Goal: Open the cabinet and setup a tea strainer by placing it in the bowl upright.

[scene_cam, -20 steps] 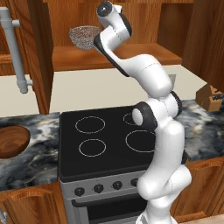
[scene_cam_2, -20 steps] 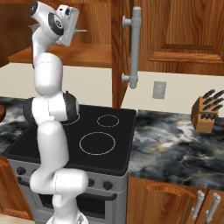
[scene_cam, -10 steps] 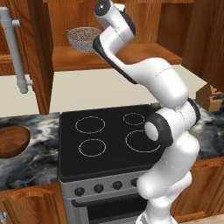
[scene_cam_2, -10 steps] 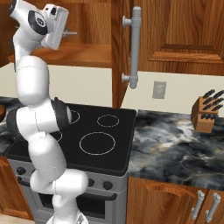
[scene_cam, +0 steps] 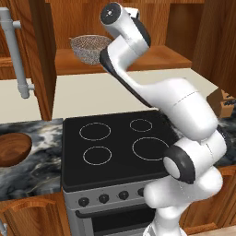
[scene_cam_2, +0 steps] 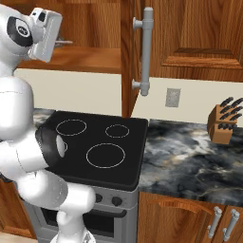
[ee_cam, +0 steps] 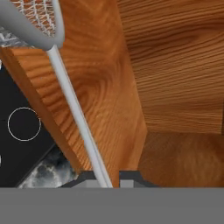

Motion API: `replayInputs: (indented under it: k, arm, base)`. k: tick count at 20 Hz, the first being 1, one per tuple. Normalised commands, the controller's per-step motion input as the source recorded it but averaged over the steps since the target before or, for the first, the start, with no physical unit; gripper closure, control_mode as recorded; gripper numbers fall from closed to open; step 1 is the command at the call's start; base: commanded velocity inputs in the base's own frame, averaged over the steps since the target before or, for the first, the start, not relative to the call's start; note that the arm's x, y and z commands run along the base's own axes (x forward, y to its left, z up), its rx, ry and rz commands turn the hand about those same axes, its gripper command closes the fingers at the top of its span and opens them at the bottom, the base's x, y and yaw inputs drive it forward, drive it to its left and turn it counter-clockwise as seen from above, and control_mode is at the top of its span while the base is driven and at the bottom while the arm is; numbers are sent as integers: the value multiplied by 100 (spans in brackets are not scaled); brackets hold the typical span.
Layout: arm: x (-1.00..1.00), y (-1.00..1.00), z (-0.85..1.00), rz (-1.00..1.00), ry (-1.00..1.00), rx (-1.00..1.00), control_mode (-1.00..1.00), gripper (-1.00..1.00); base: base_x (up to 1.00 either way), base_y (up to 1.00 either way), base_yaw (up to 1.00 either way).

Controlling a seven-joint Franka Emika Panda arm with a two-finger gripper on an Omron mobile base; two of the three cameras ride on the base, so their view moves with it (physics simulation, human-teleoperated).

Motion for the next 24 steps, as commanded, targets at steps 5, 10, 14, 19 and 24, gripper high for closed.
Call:
replayInputs:
  k: [5, 10, 14, 19, 24]
  arm:
    - [-92, 0, 0, 0, 0, 0, -100, 100]
    - [-98, 0, 0, 0, 0, 0, -100, 100]
    - [-100, -3, 0, 0, 0, 0, -100, 100]
    - [-100, -5, -3, 1, -15, 0, -100, 100]
    - [-88, -11, -25, 2, -20, -2, -100, 100]
  base:
    - [0, 0, 0]
    - [0, 0, 0]
    - [0, 0, 0]
    - [0, 0, 0]
    - [0, 0, 0]
